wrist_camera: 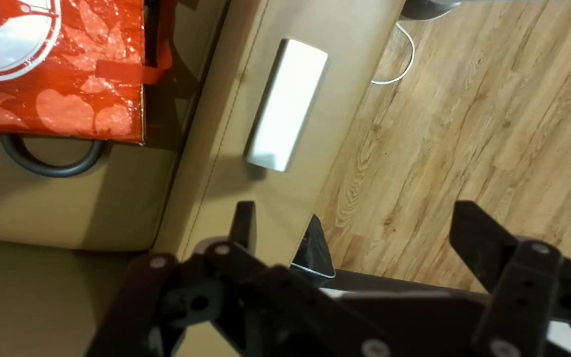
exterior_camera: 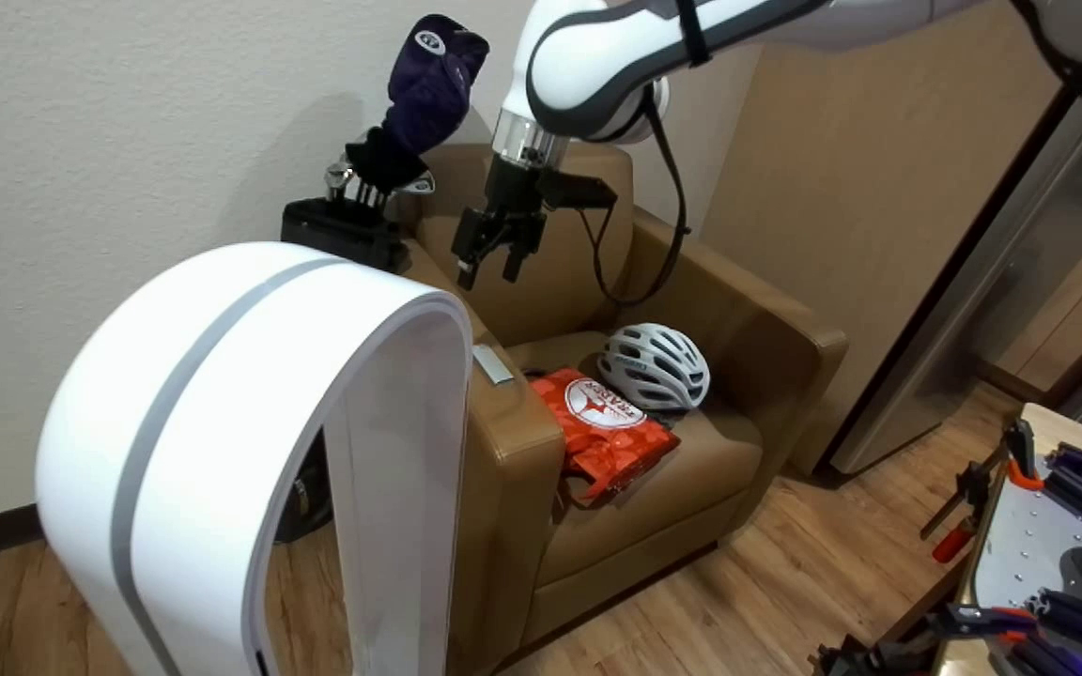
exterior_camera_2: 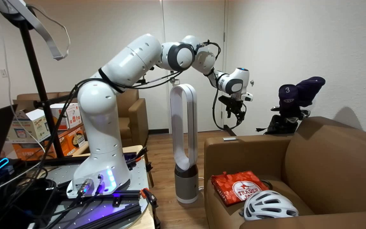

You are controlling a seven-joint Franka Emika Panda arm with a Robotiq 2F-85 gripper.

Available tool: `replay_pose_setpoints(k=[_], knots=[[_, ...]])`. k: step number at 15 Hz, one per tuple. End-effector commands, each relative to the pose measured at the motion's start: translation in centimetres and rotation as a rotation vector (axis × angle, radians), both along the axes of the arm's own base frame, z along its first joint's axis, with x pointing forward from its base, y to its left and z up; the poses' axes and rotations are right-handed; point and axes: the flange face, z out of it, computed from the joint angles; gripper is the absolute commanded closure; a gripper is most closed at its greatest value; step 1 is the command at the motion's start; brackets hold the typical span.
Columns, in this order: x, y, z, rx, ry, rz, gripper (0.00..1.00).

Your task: Take the object on the right arm of the sofa and put it on the left arm

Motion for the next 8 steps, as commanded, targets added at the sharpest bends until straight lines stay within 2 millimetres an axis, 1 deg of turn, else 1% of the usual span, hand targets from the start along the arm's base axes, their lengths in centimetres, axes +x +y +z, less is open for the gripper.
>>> replay_pose_setpoints(k=[1,4,5,8], knots=[[2.5,0.3,-2.7,0.011,0.032,-0.099,0.00],[2.6,0.9,-4.9,0.011,0.072,-0.137,0.00],[2.5,1.0,-6.0,-0.013,0.083,-0.164,0.00],[1.8,1.3,-8.0,-0.037,0.136,-0.215,0.00]])
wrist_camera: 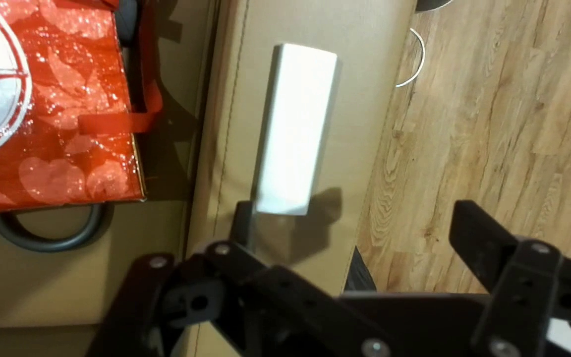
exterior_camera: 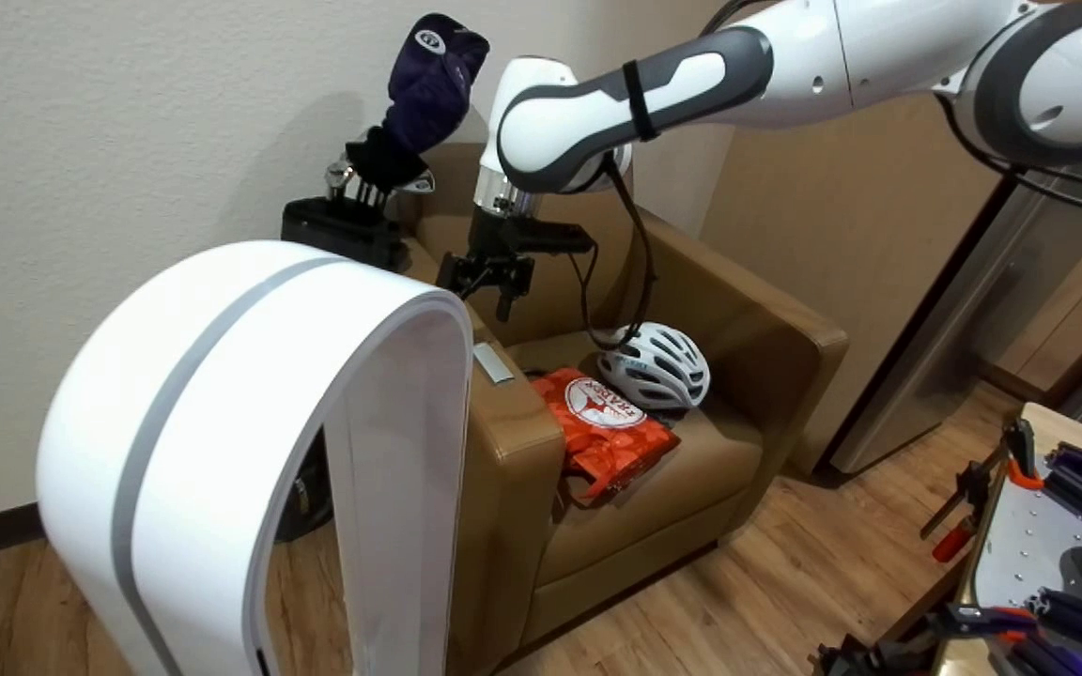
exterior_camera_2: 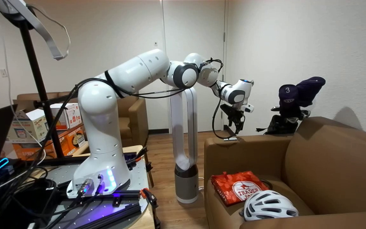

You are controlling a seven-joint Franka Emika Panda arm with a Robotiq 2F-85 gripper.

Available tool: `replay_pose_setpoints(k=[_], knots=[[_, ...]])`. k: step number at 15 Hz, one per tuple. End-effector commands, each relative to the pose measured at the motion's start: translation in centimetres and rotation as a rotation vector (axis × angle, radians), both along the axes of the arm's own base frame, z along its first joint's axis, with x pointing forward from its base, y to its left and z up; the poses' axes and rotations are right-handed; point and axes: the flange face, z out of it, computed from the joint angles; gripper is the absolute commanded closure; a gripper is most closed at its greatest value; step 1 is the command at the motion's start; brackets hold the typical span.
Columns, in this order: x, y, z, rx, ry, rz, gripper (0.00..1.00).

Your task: Take the object on the right arm of the sofa and put it on the left arm

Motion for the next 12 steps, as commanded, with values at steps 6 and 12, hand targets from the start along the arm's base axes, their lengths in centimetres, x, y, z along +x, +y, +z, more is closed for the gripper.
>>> replay_pose_setpoints(k=[6,12], knots=[[-0.5,0.8,-2.3,-0.072,0.076,-0.134,0.00],[-1.6,0.5,-5.0,-0.073,0.140,-0.126,0.00]])
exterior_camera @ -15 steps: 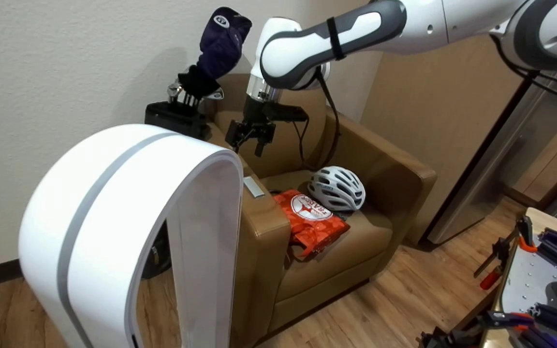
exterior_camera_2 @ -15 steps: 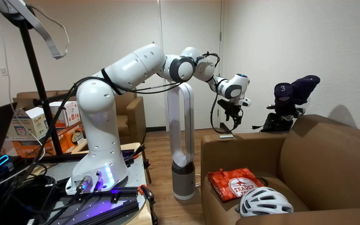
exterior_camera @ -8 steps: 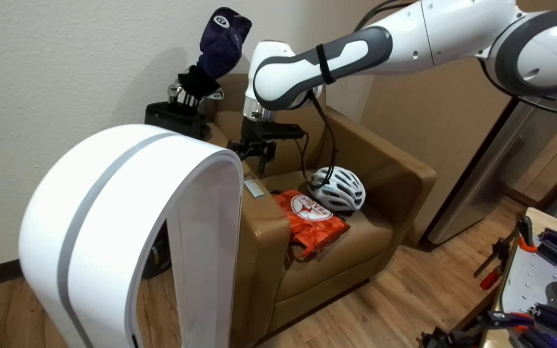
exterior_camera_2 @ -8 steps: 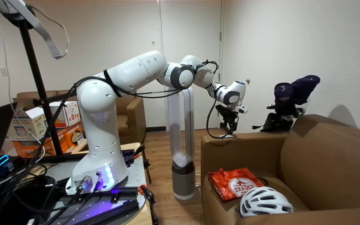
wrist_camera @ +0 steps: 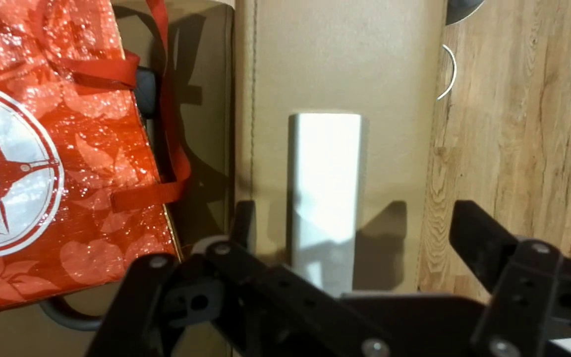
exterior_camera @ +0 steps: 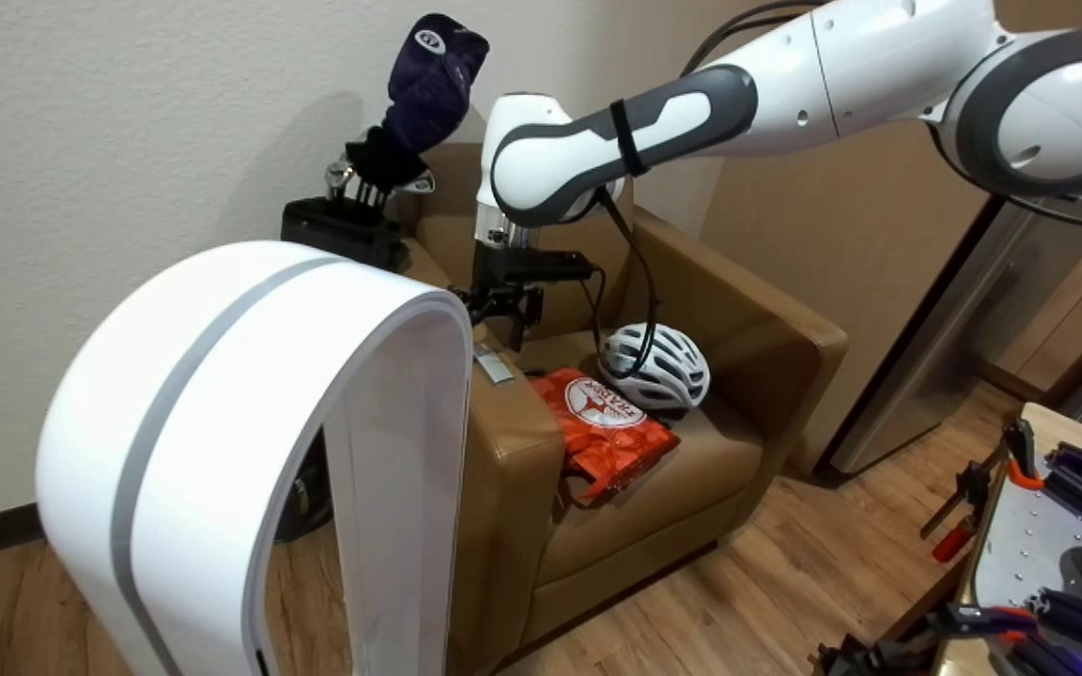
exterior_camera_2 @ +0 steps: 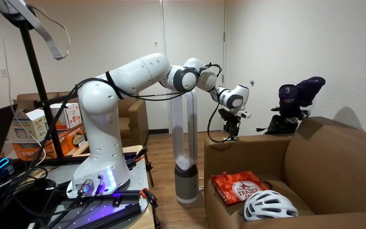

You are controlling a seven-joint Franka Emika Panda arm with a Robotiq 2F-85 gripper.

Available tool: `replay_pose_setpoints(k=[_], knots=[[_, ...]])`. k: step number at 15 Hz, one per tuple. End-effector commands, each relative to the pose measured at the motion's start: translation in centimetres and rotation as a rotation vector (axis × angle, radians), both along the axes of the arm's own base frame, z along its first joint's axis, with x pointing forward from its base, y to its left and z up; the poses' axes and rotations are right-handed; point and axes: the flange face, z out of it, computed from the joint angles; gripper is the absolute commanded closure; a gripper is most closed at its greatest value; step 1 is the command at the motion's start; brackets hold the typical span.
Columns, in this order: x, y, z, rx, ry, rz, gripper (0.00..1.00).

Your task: Take the object on the right arm of the sofa and put it on the left arm

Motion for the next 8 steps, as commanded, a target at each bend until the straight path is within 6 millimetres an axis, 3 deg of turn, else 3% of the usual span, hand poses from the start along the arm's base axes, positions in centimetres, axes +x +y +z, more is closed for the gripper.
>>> replay_pose_setpoints(k=[1,2,3,8], knots=[[-0.5,-0.1,-2.1,-0.016,0.046,0.018,0.00],[-0.7,-0.2,-2.8,-0.018,0.055,0.030,0.00],[-0.8,-0.3,-3.3,-0.030,0.061,0.039,0.25],[-0.9,-0.2,-3.4,-0.051,0.067,0.051,0.51]])
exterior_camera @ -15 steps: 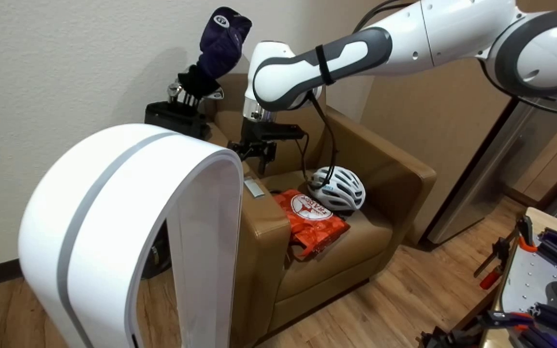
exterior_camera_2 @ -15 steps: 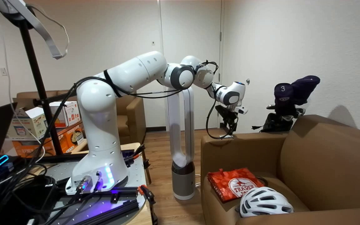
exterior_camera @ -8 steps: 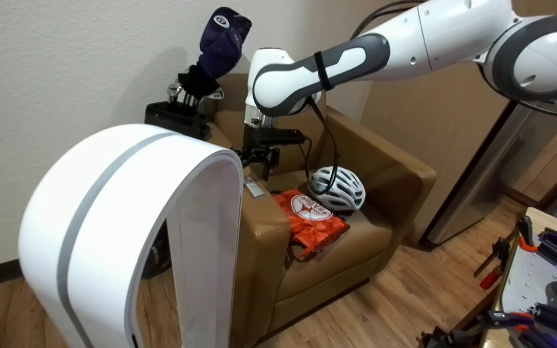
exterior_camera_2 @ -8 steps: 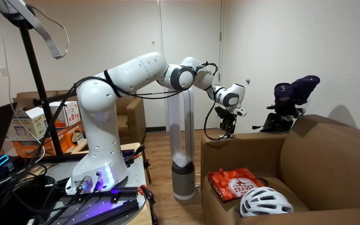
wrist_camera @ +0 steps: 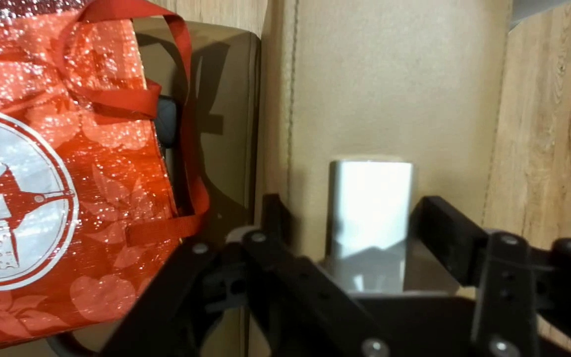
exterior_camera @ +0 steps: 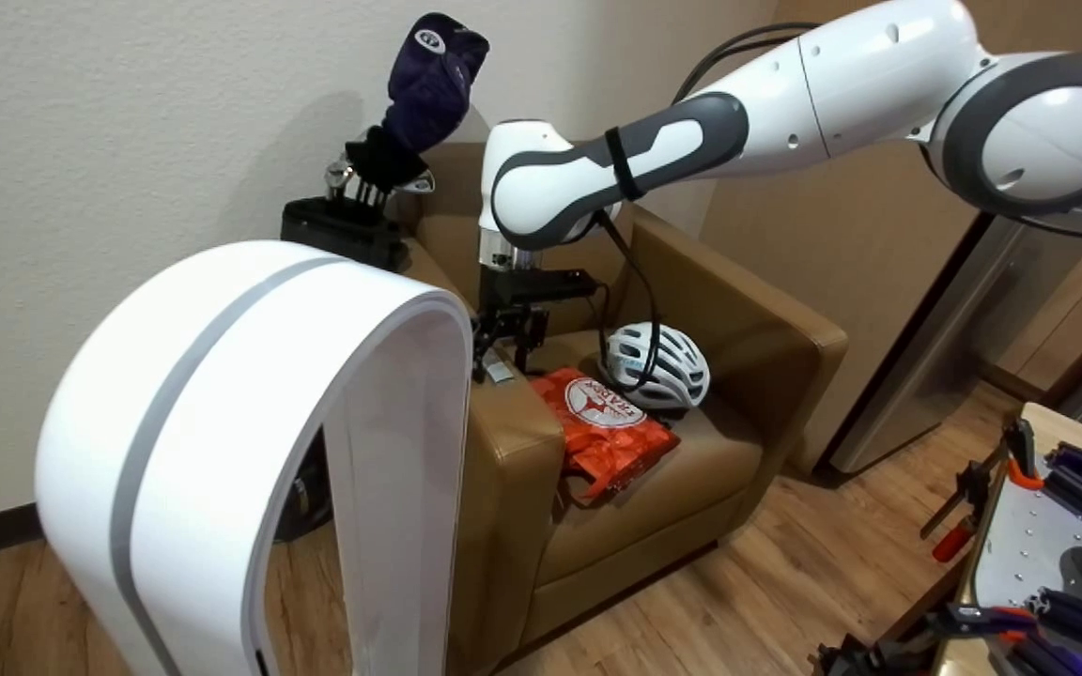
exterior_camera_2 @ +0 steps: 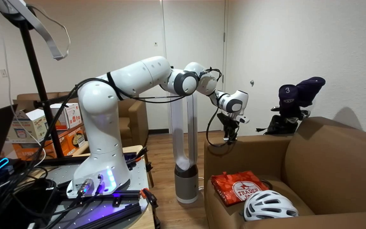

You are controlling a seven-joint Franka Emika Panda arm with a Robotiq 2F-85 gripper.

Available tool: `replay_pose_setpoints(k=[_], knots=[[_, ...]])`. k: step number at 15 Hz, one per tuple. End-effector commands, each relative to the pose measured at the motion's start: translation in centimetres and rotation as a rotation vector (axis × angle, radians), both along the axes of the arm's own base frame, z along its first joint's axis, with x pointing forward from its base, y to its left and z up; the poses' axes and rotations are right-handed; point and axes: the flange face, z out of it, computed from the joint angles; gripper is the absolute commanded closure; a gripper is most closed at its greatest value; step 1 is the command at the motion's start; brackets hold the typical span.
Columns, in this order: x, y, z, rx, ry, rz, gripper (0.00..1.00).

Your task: Take the object on the right arm of the sofa and put it on the left arm

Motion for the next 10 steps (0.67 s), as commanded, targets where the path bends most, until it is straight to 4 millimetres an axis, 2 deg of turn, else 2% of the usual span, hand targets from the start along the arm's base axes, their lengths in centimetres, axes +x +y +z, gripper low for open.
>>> replay_pose_setpoints(k=[1,2,3,4,5,8,10], knots=[[0.12,-0.03,-0.36,-0.037,0.013,0.034,0.57],[0.14,-0.22,-0.28,-0.044,0.016,0.035,0.63],[0.21,-0.37,-0.18,-0.051,0.014,0.029,0.21],[0.22,-0.49,-0.13,-0.052,0.018,0.034,0.25],[0.24,-0.43,-0.08,-0.047,0.017,0.035,0.24],[0.24,-0.30,-0.05,-0.045,0.016,0.040,0.07],[0.28,-0.20,0.11,-0.044,0.012,0.043,0.00]])
